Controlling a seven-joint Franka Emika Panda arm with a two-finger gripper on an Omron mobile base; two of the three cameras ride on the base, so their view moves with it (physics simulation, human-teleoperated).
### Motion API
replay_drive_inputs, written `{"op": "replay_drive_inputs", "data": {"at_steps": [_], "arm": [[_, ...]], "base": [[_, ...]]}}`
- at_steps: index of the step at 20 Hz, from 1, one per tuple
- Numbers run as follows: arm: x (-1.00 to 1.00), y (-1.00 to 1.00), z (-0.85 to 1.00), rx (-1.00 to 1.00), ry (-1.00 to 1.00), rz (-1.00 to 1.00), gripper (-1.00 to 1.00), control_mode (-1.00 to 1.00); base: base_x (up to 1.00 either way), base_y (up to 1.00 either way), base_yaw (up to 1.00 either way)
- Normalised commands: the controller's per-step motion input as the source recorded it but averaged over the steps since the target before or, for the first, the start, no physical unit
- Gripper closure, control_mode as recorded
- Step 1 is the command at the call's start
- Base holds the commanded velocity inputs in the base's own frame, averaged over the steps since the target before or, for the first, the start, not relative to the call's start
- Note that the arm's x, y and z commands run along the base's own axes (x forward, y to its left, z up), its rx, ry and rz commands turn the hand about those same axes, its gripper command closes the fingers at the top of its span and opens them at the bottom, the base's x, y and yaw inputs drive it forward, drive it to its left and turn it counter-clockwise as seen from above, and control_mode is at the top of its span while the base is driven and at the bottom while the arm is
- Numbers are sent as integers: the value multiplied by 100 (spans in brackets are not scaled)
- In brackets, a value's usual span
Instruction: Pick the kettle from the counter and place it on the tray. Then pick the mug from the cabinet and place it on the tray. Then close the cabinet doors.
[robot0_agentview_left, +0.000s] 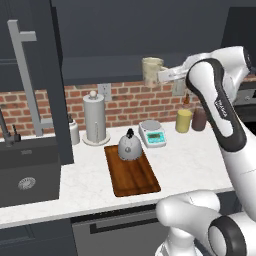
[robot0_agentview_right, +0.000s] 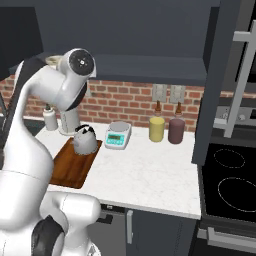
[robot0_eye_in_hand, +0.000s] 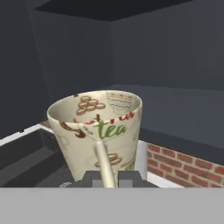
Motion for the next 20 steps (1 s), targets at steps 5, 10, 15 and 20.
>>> {"op": "replay_drive_inputs", "data": {"at_steps": [5,10,15,20], "arm": [[-100,0,-21,-14,-8,14,100,-100],[-79,0,-44,-22,6,12,100,-100],[-46,0,-57,-12,25,7,100,-100],[-24,0,-78,-4,20,10,100,-100]], "base": [[0,0,0],[0,0,0],[0,0,0],[0,0,0]]}}
